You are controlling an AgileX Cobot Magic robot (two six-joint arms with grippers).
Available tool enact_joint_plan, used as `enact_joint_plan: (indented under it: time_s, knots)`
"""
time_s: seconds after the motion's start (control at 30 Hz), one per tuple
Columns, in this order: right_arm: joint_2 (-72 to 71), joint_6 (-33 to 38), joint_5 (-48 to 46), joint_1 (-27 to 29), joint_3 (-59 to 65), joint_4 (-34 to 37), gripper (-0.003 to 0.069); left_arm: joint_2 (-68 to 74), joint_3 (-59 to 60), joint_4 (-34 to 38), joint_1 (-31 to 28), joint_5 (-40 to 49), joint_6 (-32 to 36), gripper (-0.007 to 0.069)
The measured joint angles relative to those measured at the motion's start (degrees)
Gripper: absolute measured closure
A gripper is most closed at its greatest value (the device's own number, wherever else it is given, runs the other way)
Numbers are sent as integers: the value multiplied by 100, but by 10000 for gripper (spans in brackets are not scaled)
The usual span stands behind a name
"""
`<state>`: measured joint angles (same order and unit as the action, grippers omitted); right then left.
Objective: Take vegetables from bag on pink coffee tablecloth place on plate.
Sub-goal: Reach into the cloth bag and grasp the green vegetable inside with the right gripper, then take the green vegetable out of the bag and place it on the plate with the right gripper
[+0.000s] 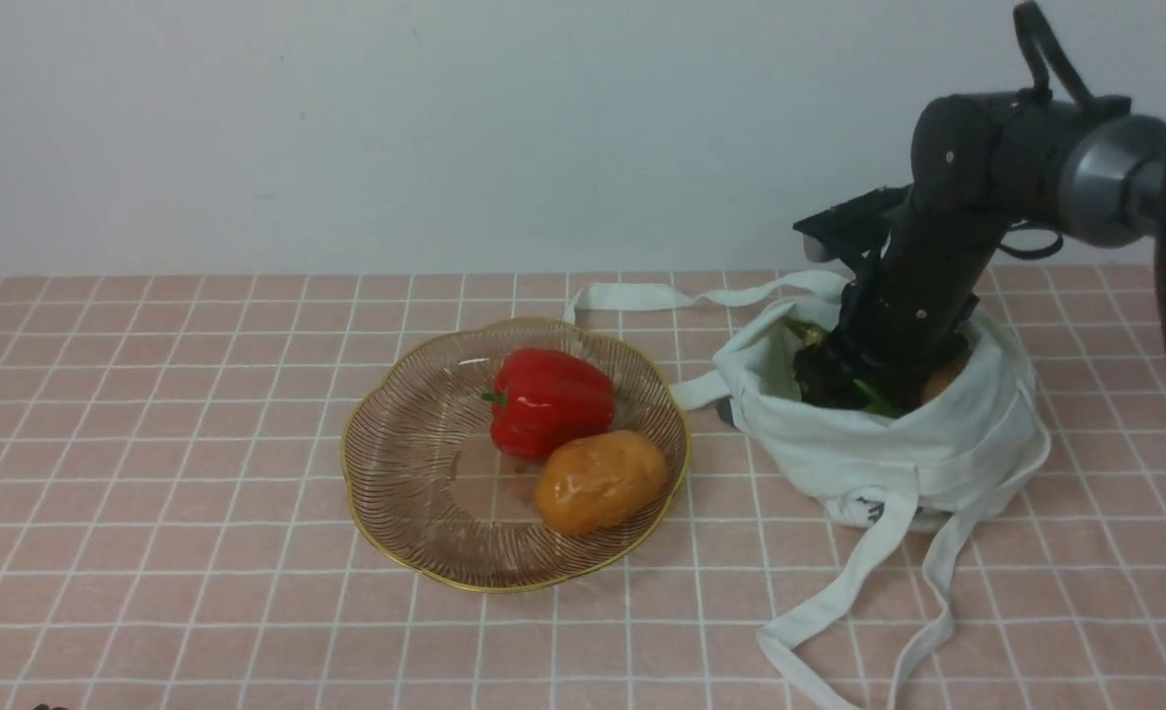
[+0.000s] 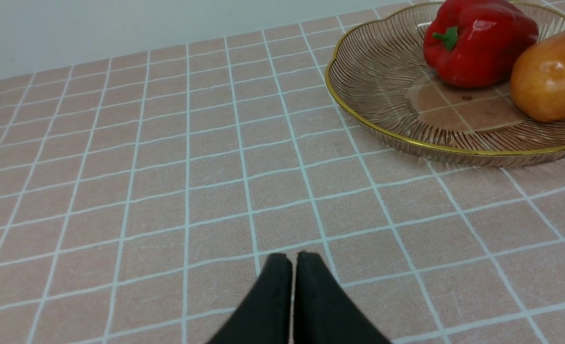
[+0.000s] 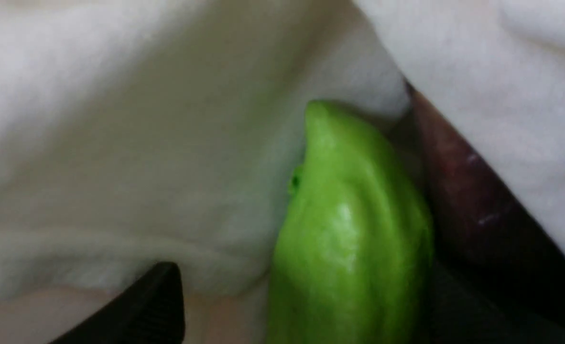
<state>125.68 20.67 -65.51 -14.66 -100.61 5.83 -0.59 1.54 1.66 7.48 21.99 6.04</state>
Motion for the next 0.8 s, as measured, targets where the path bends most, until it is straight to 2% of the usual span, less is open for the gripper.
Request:
enact_joint_plan:
  time_s: [0.3,0.4,0.47,0.5,0.53,0.57,0.6,0.8]
  knots:
    - [201,49,282,0,0,7,20,0,0,0,0,0,0,629]
    - [289,35,317,0,0,34,42,0,0,0,0,0,0,629]
    - [307,-83,287,0,-21,36,118,0,0,0,0,0,0,629]
    - [307,-83,280,0,-27,36,118,0,0,0,0,0,0,629]
    - [315,-113,162,0,-118,12,193,0,0,0,0,0,0,629]
    - [321,-123,135,0,-136,12,215,0,0,0,0,0,0,629]
    - [336,-135,-68,0,-316,-11,293,0,0,0,0,0,0,629]
    - [331,-238,-465,0,-1369,-10,298,0,0,0,0,0,0,629]
